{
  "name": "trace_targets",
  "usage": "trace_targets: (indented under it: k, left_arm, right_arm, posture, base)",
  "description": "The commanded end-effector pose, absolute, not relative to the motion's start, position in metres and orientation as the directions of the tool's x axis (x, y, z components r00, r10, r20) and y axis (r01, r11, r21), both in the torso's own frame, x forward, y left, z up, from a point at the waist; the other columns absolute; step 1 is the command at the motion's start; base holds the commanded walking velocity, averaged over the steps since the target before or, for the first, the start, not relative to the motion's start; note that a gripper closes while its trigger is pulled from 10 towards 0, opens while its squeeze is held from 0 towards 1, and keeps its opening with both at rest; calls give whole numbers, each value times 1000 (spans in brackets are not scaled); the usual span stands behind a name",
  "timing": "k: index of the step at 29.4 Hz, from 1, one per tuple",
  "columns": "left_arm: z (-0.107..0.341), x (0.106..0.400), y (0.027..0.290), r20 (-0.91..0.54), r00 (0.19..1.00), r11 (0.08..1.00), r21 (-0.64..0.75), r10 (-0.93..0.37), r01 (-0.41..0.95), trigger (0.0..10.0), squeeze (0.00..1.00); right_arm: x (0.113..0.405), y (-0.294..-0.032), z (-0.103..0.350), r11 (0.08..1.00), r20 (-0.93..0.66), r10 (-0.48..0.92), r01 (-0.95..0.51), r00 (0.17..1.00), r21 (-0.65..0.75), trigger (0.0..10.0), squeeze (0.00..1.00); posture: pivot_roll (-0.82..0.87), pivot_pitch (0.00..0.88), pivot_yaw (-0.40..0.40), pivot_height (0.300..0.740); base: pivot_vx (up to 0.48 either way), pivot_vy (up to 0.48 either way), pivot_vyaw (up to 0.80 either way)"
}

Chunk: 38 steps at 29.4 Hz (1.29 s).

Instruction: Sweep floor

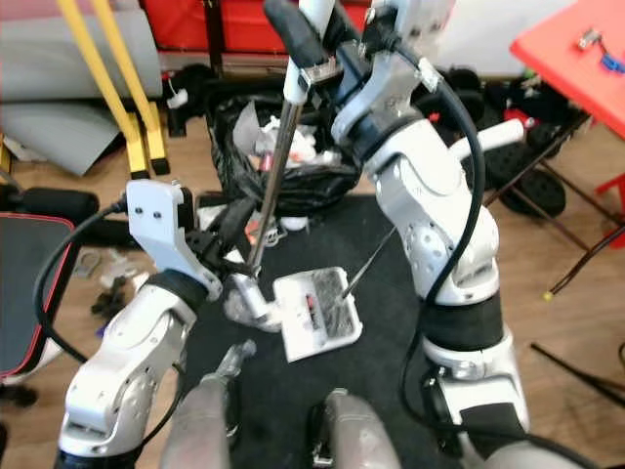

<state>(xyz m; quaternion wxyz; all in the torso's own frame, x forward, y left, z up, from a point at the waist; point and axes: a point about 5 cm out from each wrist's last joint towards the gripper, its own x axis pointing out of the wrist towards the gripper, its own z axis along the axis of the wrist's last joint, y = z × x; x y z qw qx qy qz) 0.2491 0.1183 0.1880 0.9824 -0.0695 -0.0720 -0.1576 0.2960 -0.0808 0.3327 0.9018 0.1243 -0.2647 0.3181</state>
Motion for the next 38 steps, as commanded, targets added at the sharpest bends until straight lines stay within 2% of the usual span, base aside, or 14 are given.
trace_targets:
  k: [1,4,5,7,10,13,18,19,26,28,29,31,38]
  left_arm:
    - [180,247,115,130,938,935,-108,-322,337,10000,0]
    - [179,247,115,129,939,937,-107,-318,332,10000,0]
    - [178,246,117,126,942,940,-106,-311,324,10000,0]
    - [177,245,119,122,944,941,-106,-308,321,10000,0]
    - [177,245,119,121,944,941,-106,-308,320,10000,0]
    - [177,242,120,112,945,942,-101,-309,320,10000,0]
    - [175,239,122,100,947,945,-90,-306,315,10000,0]
    - [175,238,123,96,947,946,-83,-306,314,10000,0]
    - [175,237,124,85,948,948,-56,-308,313,10000,0]
    - [175,235,124,91,943,945,-40,-321,325,10000,0]
    - [175,235,125,86,945,948,-17,-316,318,10000,0]
    - [174,236,128,76,954,957,-4,-289,290,10000,0]
    - [176,241,132,84,967,970,-19,-240,243,10000,0]
  right_arm:
    - [292,-84,338,774,579,496,-632,648,45,10000,0]
    - [292,-84,339,775,576,494,-630,652,49,10000,0]
    - [297,-82,339,792,532,470,-602,705,99,10000,0]
    - [301,-82,338,825,480,438,-552,760,121,10000,0]
    - [302,-82,338,839,467,426,-531,775,116,10000,0]
    - [306,-83,340,874,458,352,-462,816,152,10000,0]
    - [303,-84,350,877,561,305,-457,769,150,10000,0]
    - [302,-83,354,867,605,301,-476,737,148,10000,0]
    - [306,-76,354,853,592,353,-509,725,114,10000,0]
    - [309,-77,354,865,592,310,-479,744,148,10000,0]
    - [311,-79,352,854,588,250,-461,769,240,10000,0]
    - [313,-80,346,849,599,182,-431,780,304,10000,0]
    - [313,-81,341,835,652,114,-427,750,346,10000,0]
  posture:
    - [-128,186,-190,740]
    - [-128,186,-190,740]
    - [-130,198,-190,740]
    - [-130,198,-190,740]
    - [-131,204,-189,740]
    - [-131,213,-186,740]
    - [-133,223,-184,740]
    - [-132,231,-184,740]
    - [-129,239,-181,740]
    - [-128,242,-180,740]
    - [-130,243,-179,740]
    - [-130,241,-179,740]
    - [-127,235,-182,740]
  base:
    - [0,0,0]
    - [0,0,0]
    - [0,0,0]
    - [0,0,0]
    - [0,0,0]
    - [0,0,0]
    - [0,0,0]
    - [0,0,0]
    - [0,0,0]
    - [401,0,0]
    - [480,0,0]
    - [480,0,0]
    - [69,0,0]
